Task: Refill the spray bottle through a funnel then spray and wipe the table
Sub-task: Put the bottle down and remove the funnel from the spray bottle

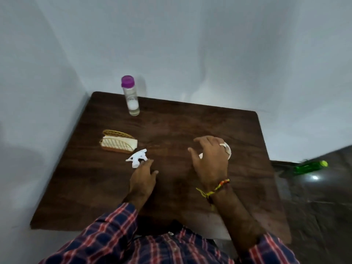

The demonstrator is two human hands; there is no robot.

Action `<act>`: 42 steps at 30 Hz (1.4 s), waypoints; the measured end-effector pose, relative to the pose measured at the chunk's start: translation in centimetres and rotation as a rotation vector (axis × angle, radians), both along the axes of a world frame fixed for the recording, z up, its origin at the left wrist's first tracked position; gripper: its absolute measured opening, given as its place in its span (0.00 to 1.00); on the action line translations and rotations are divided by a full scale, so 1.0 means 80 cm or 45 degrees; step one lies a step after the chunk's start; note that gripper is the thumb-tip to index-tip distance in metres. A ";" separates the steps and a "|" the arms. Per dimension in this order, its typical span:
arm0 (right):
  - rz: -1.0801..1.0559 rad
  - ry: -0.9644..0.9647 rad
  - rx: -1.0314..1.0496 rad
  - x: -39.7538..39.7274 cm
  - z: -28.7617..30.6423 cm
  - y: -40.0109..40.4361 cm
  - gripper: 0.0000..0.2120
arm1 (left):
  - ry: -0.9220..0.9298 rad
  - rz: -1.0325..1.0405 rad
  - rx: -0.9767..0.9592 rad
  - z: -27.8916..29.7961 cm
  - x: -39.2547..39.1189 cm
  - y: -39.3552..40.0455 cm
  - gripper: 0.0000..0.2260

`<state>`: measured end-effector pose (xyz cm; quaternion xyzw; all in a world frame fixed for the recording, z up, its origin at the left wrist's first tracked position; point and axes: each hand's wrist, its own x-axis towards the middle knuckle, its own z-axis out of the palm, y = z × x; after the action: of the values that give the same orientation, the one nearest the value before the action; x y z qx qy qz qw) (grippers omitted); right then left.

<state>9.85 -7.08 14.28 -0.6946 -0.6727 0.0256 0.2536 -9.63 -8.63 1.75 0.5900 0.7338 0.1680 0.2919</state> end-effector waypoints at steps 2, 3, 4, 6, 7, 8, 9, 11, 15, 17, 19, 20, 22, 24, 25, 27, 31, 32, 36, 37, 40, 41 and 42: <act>-0.043 -0.177 -0.098 0.029 -0.013 -0.019 0.19 | -0.002 -0.133 -0.116 -0.006 0.014 0.000 0.24; -0.038 -0.240 -0.154 0.040 -0.020 -0.026 0.22 | 0.010 -0.208 -0.172 -0.009 0.018 0.001 0.25; -0.033 -0.276 -0.183 0.049 -0.028 -0.031 0.23 | 0.027 -0.277 -0.224 -0.012 0.022 0.001 0.26; -0.038 -0.312 -0.137 0.062 -0.041 -0.032 0.18 | 0.074 -0.368 -0.276 -0.016 0.029 0.001 0.26; -0.030 -0.307 -0.083 0.067 -0.046 -0.032 0.14 | 0.092 -0.393 -0.286 -0.018 0.032 0.000 0.27; -0.011 -0.286 -0.028 0.071 -0.050 -0.032 0.10 | 0.106 -0.409 -0.295 -0.020 0.035 -0.001 0.27; 0.009 -0.263 0.019 0.074 -0.052 -0.032 0.07 | 0.121 -0.425 -0.309 -0.021 0.038 -0.001 0.27; 0.038 -0.266 0.081 0.077 -0.053 -0.035 0.07 | 0.143 -0.446 -0.334 -0.023 0.043 0.001 0.28; 0.088 -0.219 0.114 0.084 -0.051 -0.037 0.08 | 0.158 -0.445 -0.344 -0.026 0.050 0.007 0.28; 0.108 -0.176 0.138 0.089 -0.054 -0.036 0.08 | 0.176 -0.445 -0.352 -0.027 0.052 0.008 0.29; 0.138 -0.162 0.164 0.092 -0.054 -0.034 0.09 | 0.203 -0.446 -0.351 -0.027 0.053 0.009 0.29; 0.144 -0.158 0.176 0.091 -0.053 -0.033 0.09 | 0.212 -0.449 -0.359 -0.026 0.052 0.010 0.29; 0.111 -0.134 0.237 0.088 -0.044 -0.032 0.05 | 0.197 -0.447 -0.377 -0.024 0.049 0.014 0.29; 0.059 -0.078 0.347 0.083 -0.029 -0.030 0.03 | 0.136 -0.395 -0.345 -0.020 0.045 0.016 0.27; 0.051 -0.051 0.400 0.079 -0.019 -0.028 0.02 | 0.102 -0.344 -0.281 -0.016 0.043 0.017 0.24; 0.086 -0.004 0.479 0.067 -0.002 -0.021 0.05 | 0.110 -0.183 -0.032 -0.004 0.036 0.019 0.18; 0.184 0.146 0.567 0.033 0.002 0.007 0.05 | 0.173 0.256 0.328 0.021 0.008 0.025 0.17; 0.198 0.227 0.562 0.023 -0.002 0.015 0.04 | 0.175 0.358 0.303 0.021 -0.005 0.027 0.22; 0.064 0.601 0.339 -0.034 -0.026 0.056 0.05 | 0.062 0.474 -0.162 -0.009 -0.068 0.039 0.35; 0.016 0.675 0.271 -0.048 -0.035 0.070 0.05 | 0.031 0.417 -0.279 -0.019 -0.082 0.041 0.33; -0.138 0.862 0.112 -0.086 -0.060 0.113 0.05 | 0.029 0.188 -0.538 -0.039 -0.107 0.043 0.29; -0.203 0.948 0.057 -0.099 -0.065 0.129 0.04 | 0.047 0.142 -0.567 -0.044 -0.113 0.044 0.29; -0.293 1.032 -0.009 -0.107 -0.078 0.152 0.04 | 0.064 0.105 -0.576 -0.047 -0.118 0.045 0.27</act>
<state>1.32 5.10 8.03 -0.6997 -0.4366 0.2706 0.4965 -19.10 -5.03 -1.98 0.4831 0.7833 -0.0038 0.3912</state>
